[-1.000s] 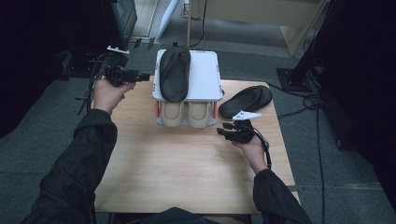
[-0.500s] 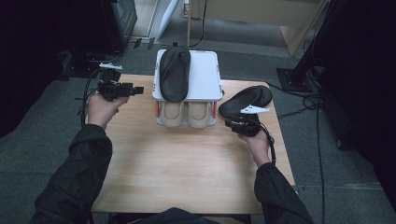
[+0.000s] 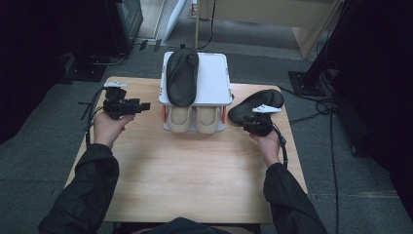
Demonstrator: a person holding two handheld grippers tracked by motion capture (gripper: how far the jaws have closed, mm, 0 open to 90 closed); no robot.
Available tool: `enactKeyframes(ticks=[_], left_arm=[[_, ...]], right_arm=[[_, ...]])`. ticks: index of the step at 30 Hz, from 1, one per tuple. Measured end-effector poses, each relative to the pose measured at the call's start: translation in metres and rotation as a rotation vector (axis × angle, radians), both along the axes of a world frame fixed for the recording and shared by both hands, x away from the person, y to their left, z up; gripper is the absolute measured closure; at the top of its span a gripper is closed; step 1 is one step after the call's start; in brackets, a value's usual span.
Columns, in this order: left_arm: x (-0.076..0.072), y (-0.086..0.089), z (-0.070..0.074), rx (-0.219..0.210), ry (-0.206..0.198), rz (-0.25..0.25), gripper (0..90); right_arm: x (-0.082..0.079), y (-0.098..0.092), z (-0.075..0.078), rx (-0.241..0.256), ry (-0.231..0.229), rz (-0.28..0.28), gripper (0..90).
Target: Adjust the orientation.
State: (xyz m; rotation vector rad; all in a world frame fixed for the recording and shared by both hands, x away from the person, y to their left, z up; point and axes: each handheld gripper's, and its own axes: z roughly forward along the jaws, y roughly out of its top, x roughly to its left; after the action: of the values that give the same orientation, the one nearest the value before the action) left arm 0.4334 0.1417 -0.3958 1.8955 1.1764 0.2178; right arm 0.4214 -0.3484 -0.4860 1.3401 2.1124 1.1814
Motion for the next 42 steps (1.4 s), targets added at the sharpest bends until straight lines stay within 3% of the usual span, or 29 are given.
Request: enactKeyframes(ticks=[13,17,19,23,27,31,42], left_arm=[[-0.012,0.0,-0.015,-0.002,-0.009,0.008,41.6],[-0.012,0.001,-0.017,-0.003,-0.018,0.013,41.6],[-0.011,0.002,-0.018,-0.008,-0.014,0.018,41.6],[-0.011,0.003,-0.022,0.004,-0.008,0.022,41.5],[-0.011,0.004,-0.025,0.003,-0.002,0.027,41.5],[-0.009,0.005,-0.028,0.007,0.002,0.027,41.6],[-0.005,0.005,-0.032,-0.003,-0.012,0.034,41.7]], right_arm=[[0.02,0.005,-0.003,-0.002,-0.005,-0.035,62.3],[0.023,0.004,-0.009,-0.027,0.028,-0.044,62.1],[0.023,0.003,-0.011,-0.04,0.047,-0.044,61.5],[0.023,0.002,-0.013,-0.022,0.059,-0.048,60.9],[0.021,0.002,-0.014,-0.039,0.048,-0.037,60.6],[0.018,0.0,-0.016,-0.022,0.033,-0.039,60.5],[0.008,-0.006,-0.016,-0.02,0.04,-0.029,60.4]])
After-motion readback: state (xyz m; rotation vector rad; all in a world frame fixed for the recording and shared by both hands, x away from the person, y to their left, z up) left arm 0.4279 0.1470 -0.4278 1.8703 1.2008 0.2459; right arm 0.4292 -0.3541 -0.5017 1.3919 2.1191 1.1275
